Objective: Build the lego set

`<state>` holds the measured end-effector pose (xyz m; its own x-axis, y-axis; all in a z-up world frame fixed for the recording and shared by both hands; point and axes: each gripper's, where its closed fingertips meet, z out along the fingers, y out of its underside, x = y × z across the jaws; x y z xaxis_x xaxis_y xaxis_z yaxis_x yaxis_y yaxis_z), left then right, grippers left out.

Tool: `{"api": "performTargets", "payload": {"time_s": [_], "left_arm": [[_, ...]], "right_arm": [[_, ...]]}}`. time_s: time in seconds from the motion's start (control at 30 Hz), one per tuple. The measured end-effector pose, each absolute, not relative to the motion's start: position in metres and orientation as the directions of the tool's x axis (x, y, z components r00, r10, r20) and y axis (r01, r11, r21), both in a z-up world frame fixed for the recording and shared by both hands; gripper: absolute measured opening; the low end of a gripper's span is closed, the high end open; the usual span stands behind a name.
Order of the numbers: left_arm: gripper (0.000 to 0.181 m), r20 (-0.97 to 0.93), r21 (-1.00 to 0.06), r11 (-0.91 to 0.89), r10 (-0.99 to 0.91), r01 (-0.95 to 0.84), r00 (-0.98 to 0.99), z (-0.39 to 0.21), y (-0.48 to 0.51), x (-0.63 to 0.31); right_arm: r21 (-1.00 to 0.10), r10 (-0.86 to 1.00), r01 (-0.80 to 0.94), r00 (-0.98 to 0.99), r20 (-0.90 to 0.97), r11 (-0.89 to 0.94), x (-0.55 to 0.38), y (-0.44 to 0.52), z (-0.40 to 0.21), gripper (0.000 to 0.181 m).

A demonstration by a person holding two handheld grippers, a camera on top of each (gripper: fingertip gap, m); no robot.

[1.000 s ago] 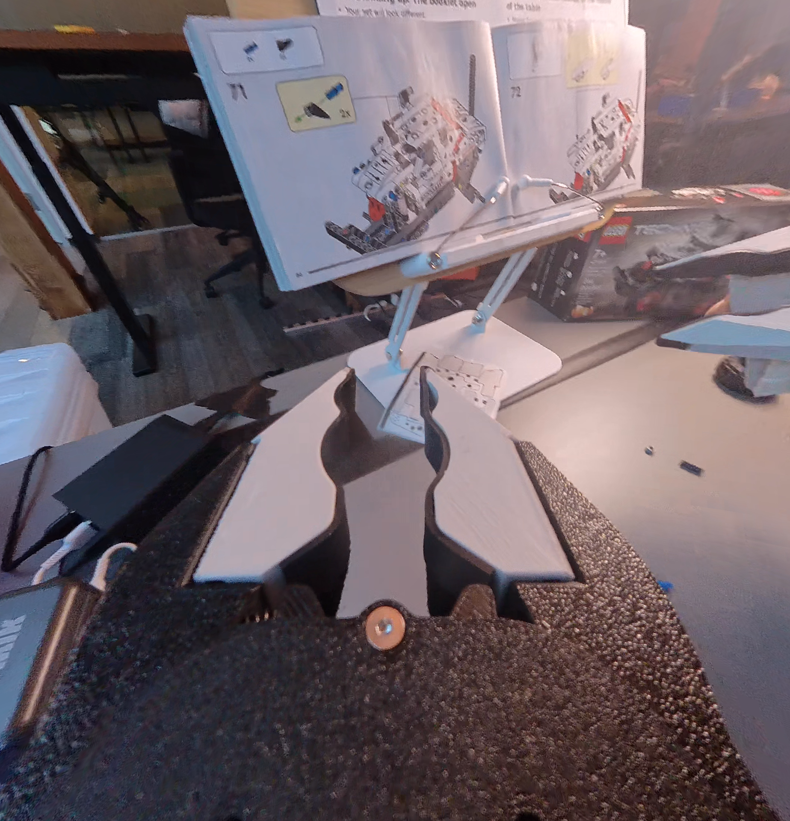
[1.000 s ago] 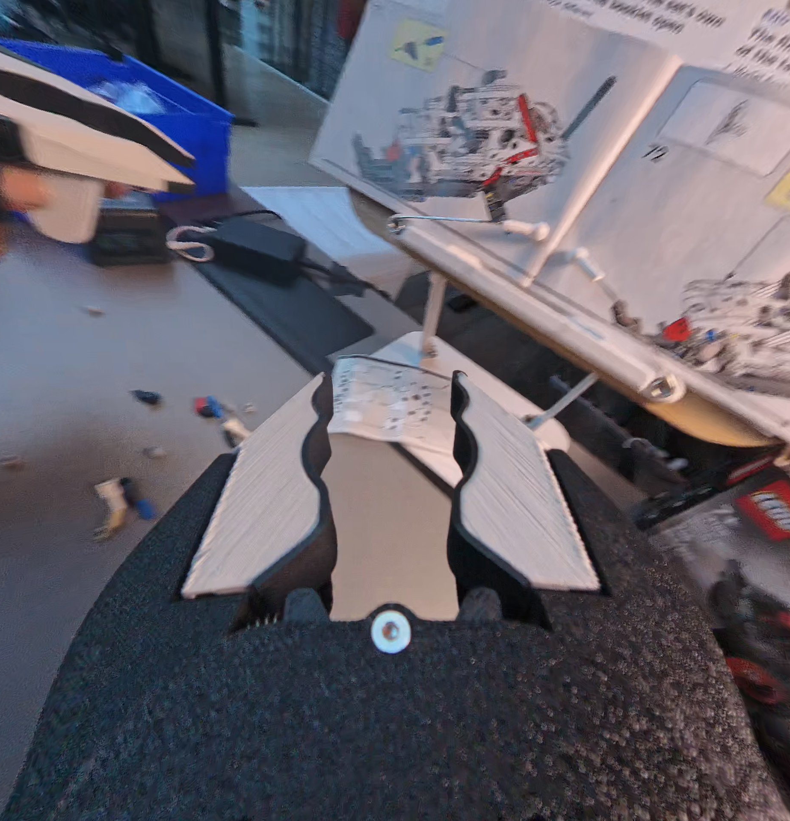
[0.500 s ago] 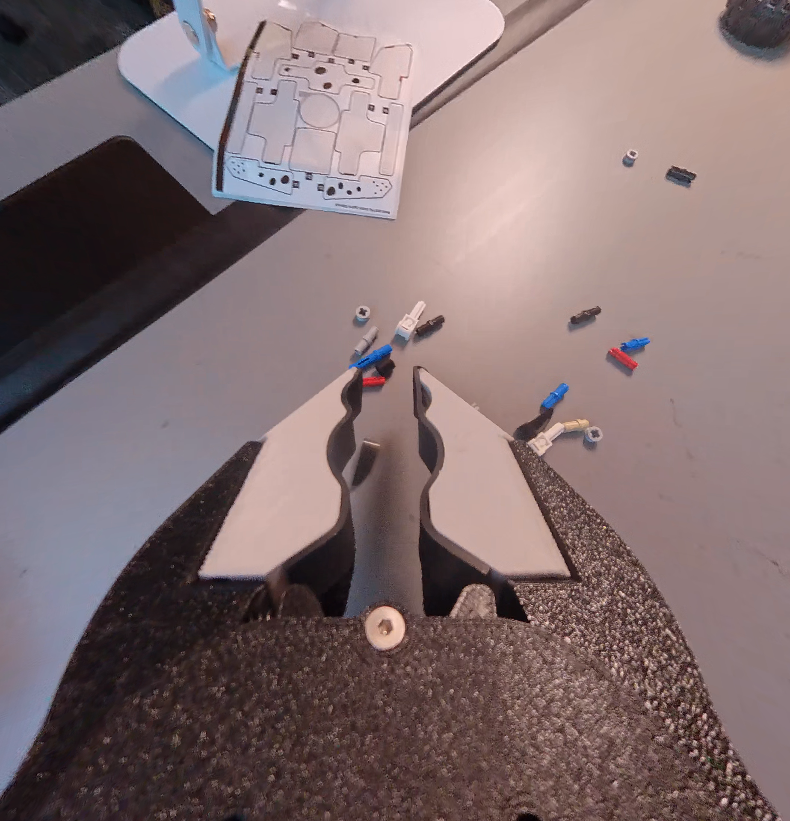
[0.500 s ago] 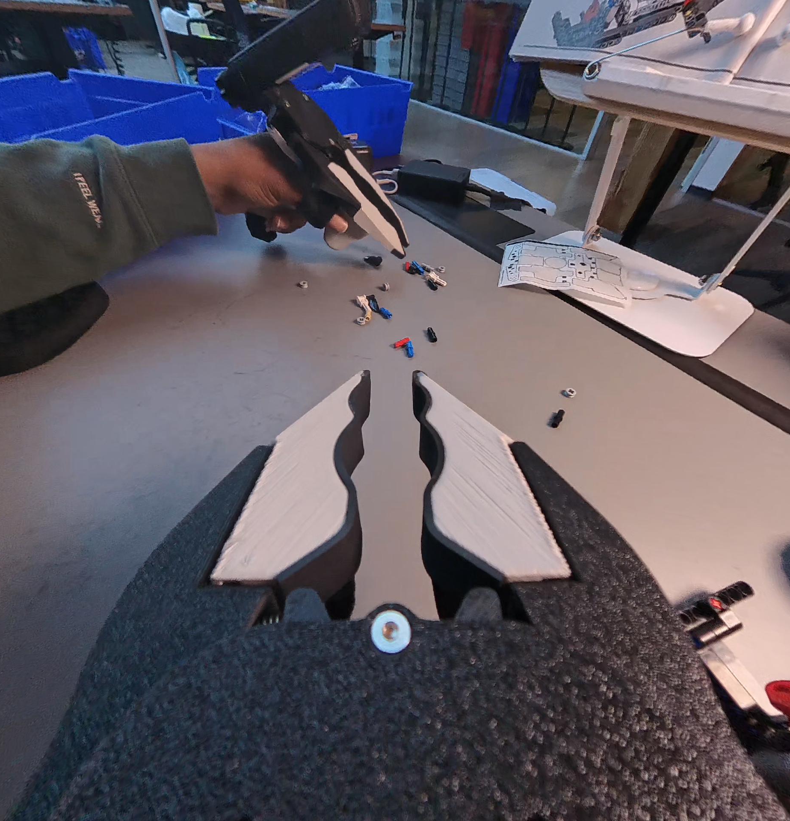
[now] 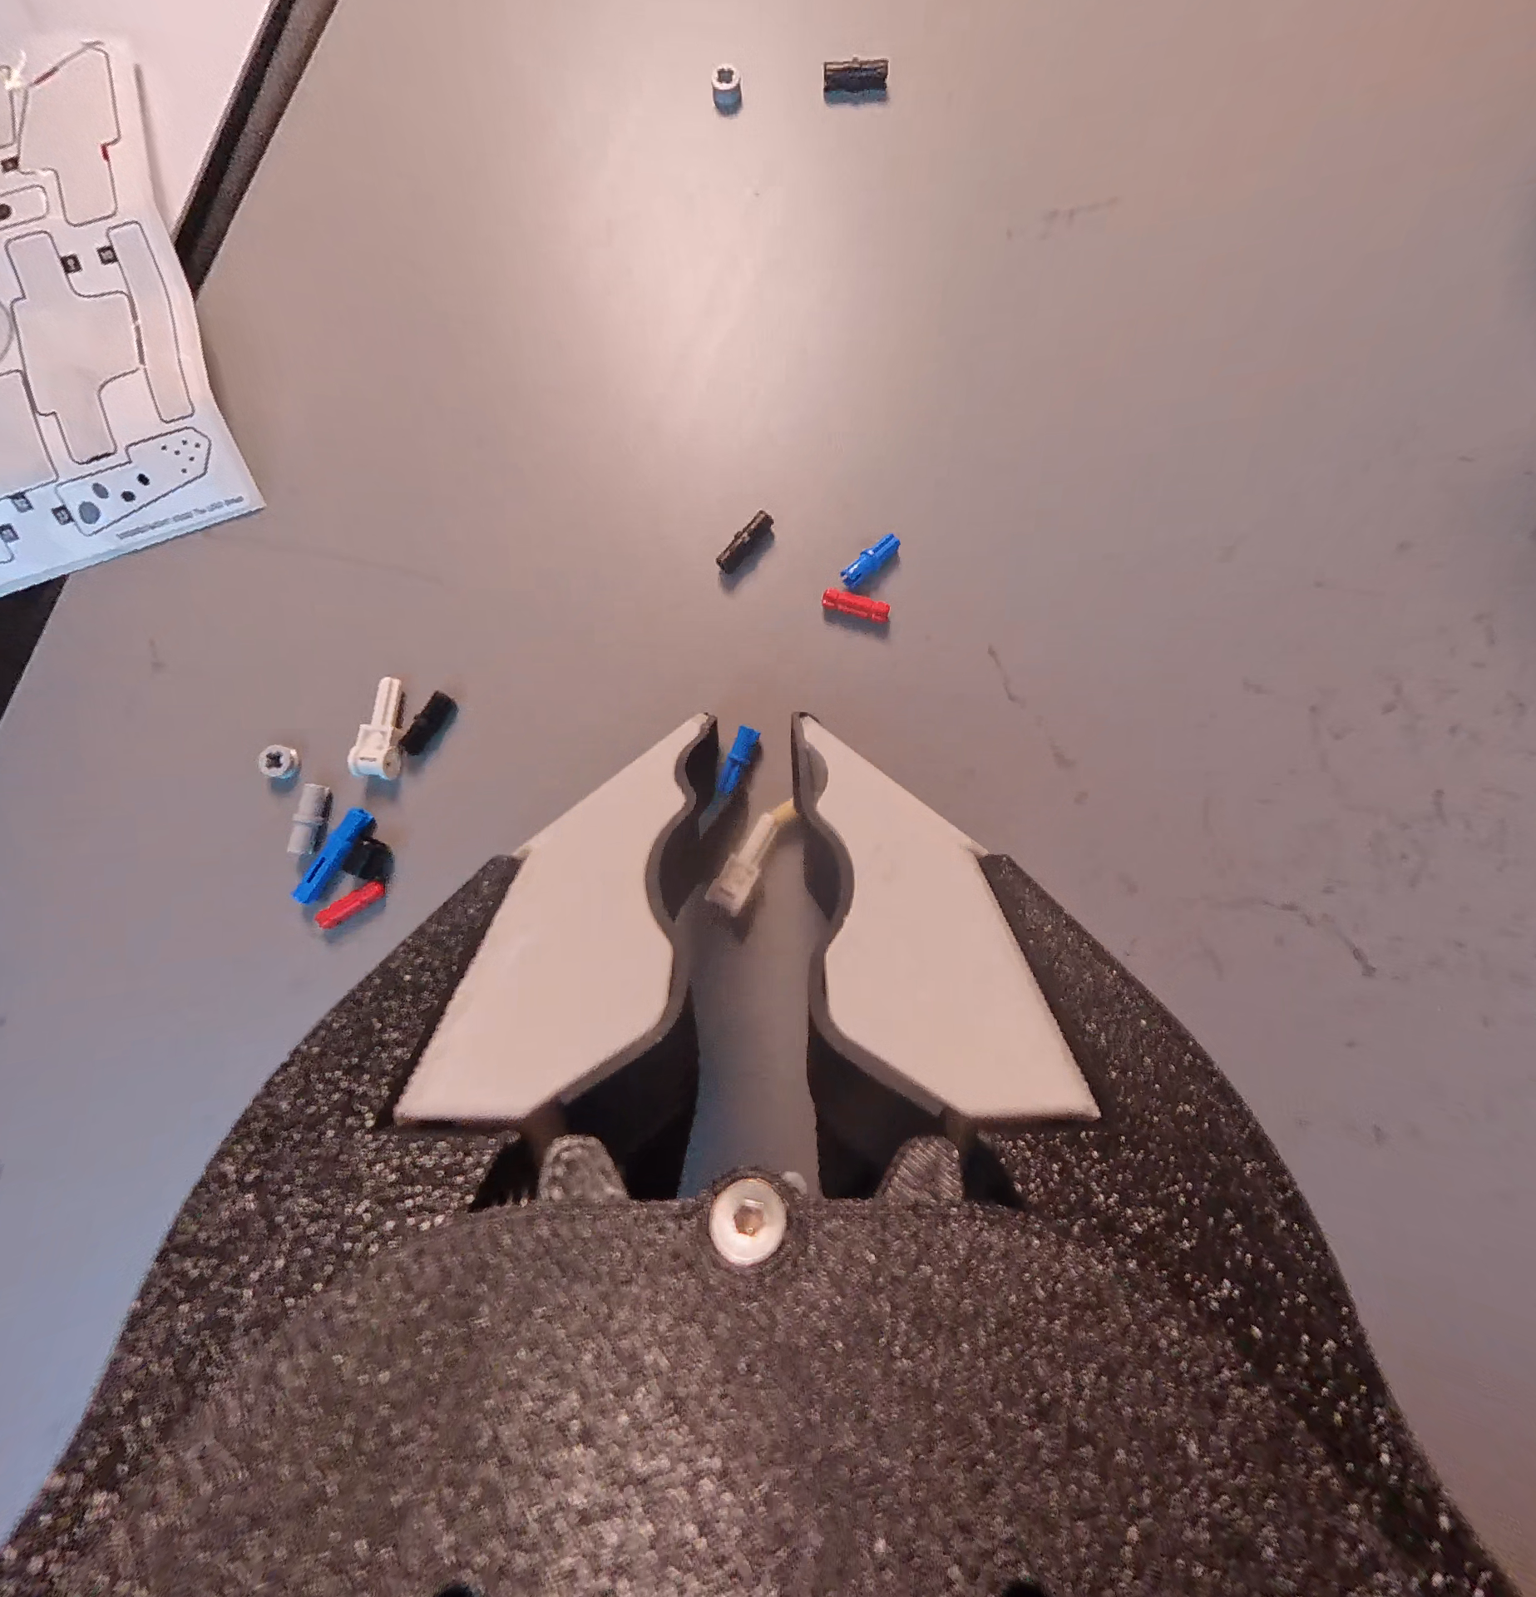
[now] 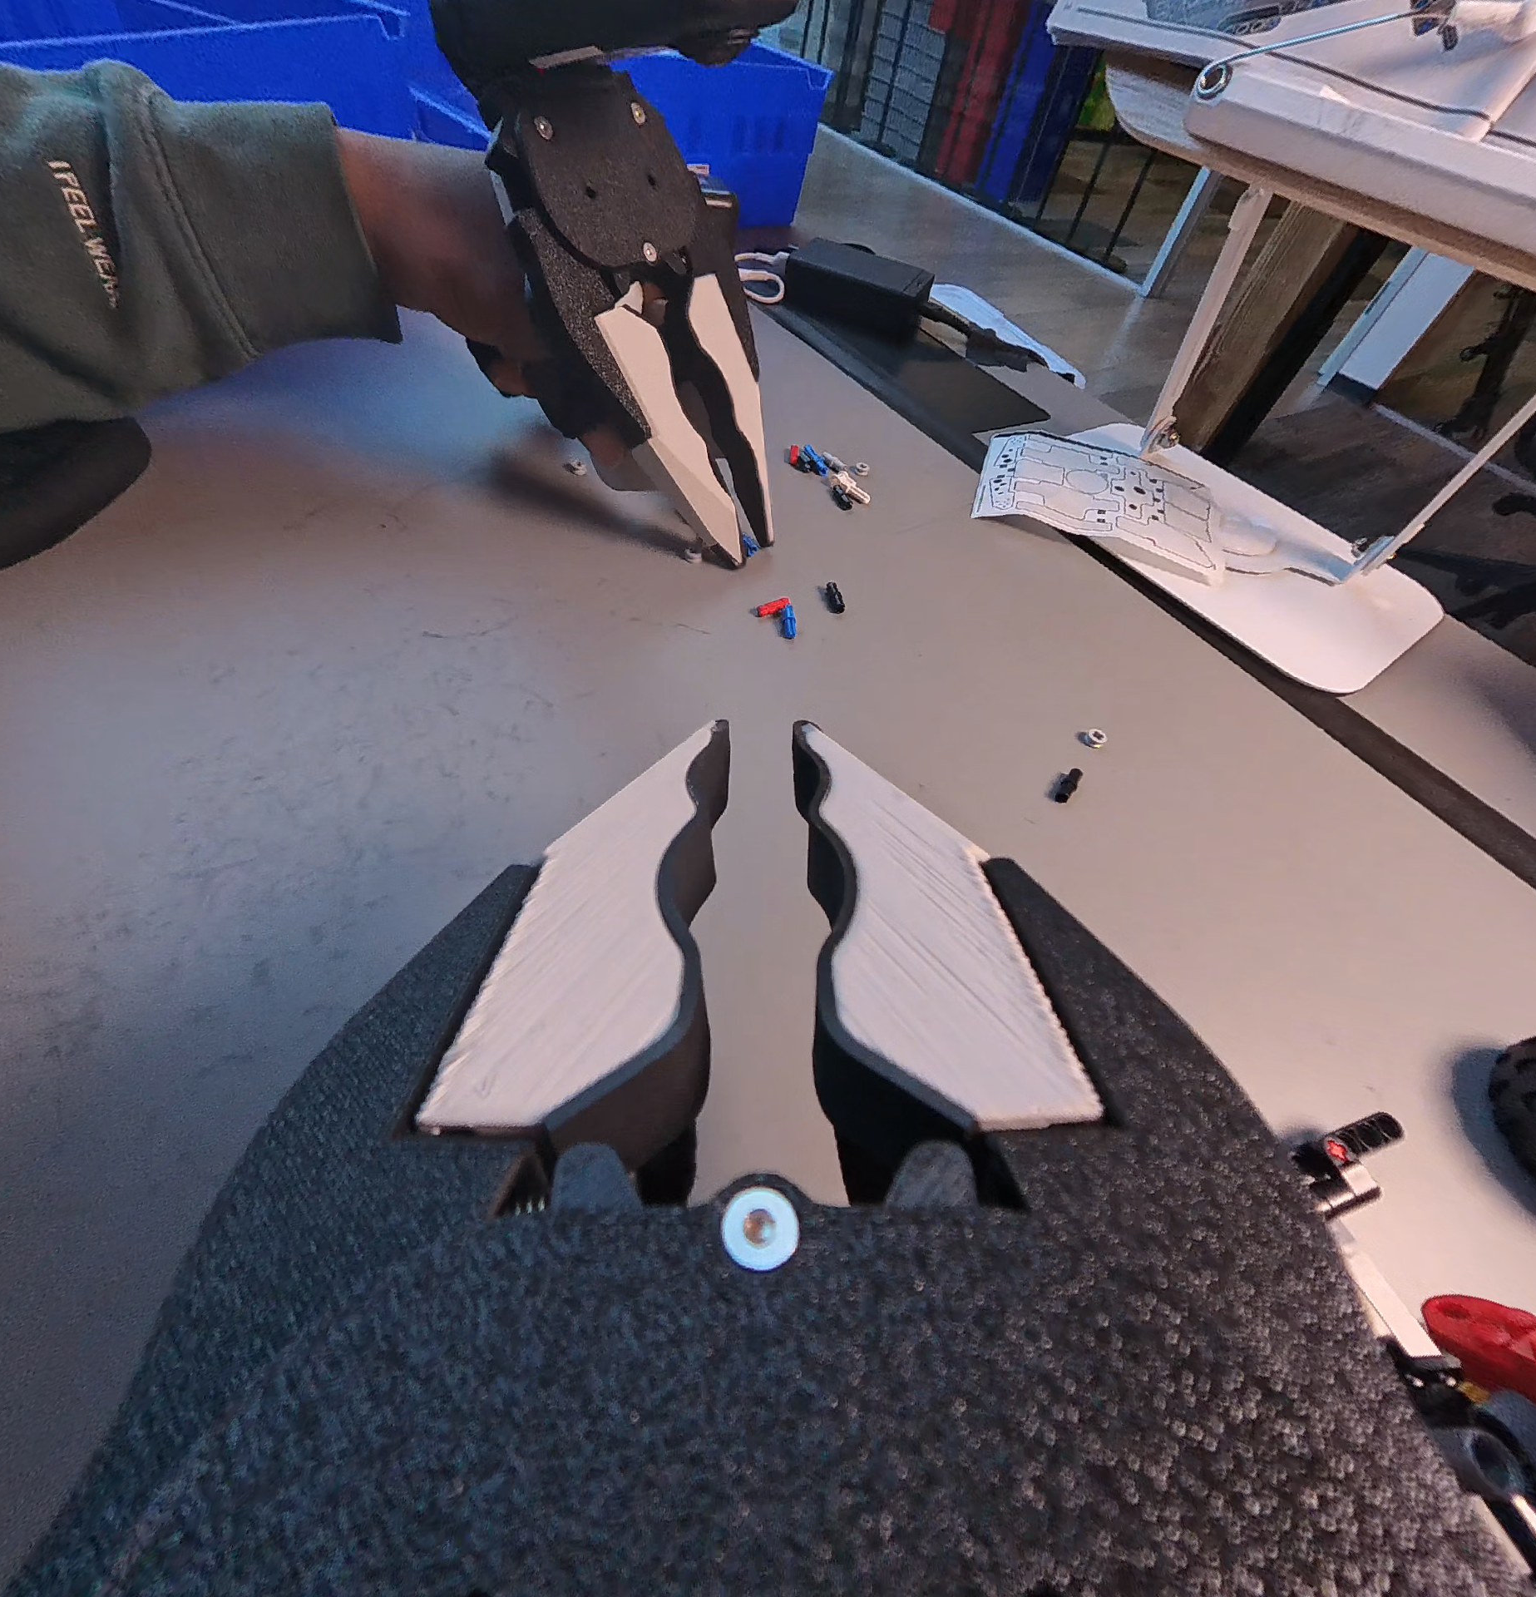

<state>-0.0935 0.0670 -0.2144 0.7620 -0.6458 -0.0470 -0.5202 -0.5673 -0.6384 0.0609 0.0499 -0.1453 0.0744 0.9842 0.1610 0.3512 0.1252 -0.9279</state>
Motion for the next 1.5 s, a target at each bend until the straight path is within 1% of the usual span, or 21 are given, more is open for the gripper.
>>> {"api": "performTargets", "payload": {"time_s": [0.2,0.27,0.3,0.37,0.47,0.53,0.6,0.63,0.73,0.8,0.93,1.03,1.13,1.2,1.3,1.5], "left_arm": [[0.011,0.000,-0.637,-0.594,-0.638,-0.492,0.770,-0.215,0.063,-0.096],[0.005,-0.008,-0.636,-0.602,-0.620,-0.483,0.785,-0.215,0.066,-0.100],[0.005,-0.018,-0.651,-0.597,-0.605,-0.468,0.796,-0.212,0.070,-0.102],[0.005,0.036,-0.733,-0.551,-0.617,-0.399,0.786,-0.188,0.070,-0.090],[0.004,0.029,-0.763,-0.487,-0.684,-0.426,0.729,-0.160,0.054,-0.061],[0.004,0.043,-0.746,-0.455,-0.761,-0.486,0.647,-0.166,0.023,-0.023],[0.005,0.012,-0.692,-0.438,-0.802,-0.575,0.597,-0.189,-0.009,0.001],[0.005,0.009,-0.682,-0.436,-0.807,-0.587,0.590,-0.199,-0.020,0.010],[0.006,0.003,-0.661,-0.444,-0.808,-0.605,0.589,-0.215,-0.040,0.021],[0.005,0.010,-0.670,-0.444,-0.807,-0.595,0.591,-0.215,-0.044,0.023],[0.006,0.019,-0.682,-0.444,-0.806,-0.581,0.592,-0.215,-0.045,0.023],[0.013,0.056,-0.701,-0.450,-0.808,-0.554,0.586,-0.214,-0.048,0.025],[0.018,0.076,-0.714,-0.453,-0.808,-0.534,0.584,-0.214,-0.049,0.024],[0.025,0.070,-0.718,-0.452,-0.804,-0.530,0.591,-0.212,-0.047,0.022],[0.028,0.099,-0.753,-0.452,-0.796,-0.477,0.597,-0.203,-0.044,0.023],[0.034,0.030,-0.833,-0.401,-0.721,-0.382,0.692,-0.180,-0.022,0.005]], "right_arm": [[-0.926,0.986,0.360,0.068,0.151,0.117,0.061,0.050,-0.148,0.014],[-0.925,0.986,0.360,0.067,0.151,0.117,0.061,0.049,-0.148,0.014],[-0.926,0.986,0.359,0.067,0.152,0.118,0.061,0.049,-0.148,0.014],[-0.928,0.986,0.354,0.069,0.155,0.121,0.062,0.049,-0.146,0.013],[-0.930,0.984,0.350,0.090,0.156,0.115,0.063,0.053,-0.146,0.013],[-0.928,0.983,0.357,0.103,0.151,0.105,0.062,0.055,-0.148,0.013],[-0.917,0.982,0.387,0.108,0.153,0.100,0.055,0.056,-0.155,0.013],[-0.908,0.982,0.406,0.102,0.159,0.105,0.048,0.057,-0.157,0.015],[-0.851,0.980,0.510,0.070,0.187,0.126,0.021,0.064,-0.169,0.016],[-0.824,0.979,0.548,0.043,0.201,0.145,-0.001,0.071,-0.173,0.017],[-0.762,0.989,0.634,-0.045,0.139,0.136,-0.038,0.075,-0.192,0.017],[-0.724,0.994,0.682,-0.059,0.091,0.107,-0.052,0.079,-0.207,0.017],[-0.718,0.996,0.690,-0.061,0.063,0.088,-0.056,0.081,-0.208,0.017],[-0.699,0.995,0.708,-0.076,0.066,0.101,-0.056,0.081,-0.210,0.016],[-0.671,0.991,0.730,-0.100,0.083,0.130,-0.057,0.080,-0.212,0.013],[-0.647,0.989,0.750,-0.135,0.056,0.139,-0.056,0.076,-0.213,0.005]]}}
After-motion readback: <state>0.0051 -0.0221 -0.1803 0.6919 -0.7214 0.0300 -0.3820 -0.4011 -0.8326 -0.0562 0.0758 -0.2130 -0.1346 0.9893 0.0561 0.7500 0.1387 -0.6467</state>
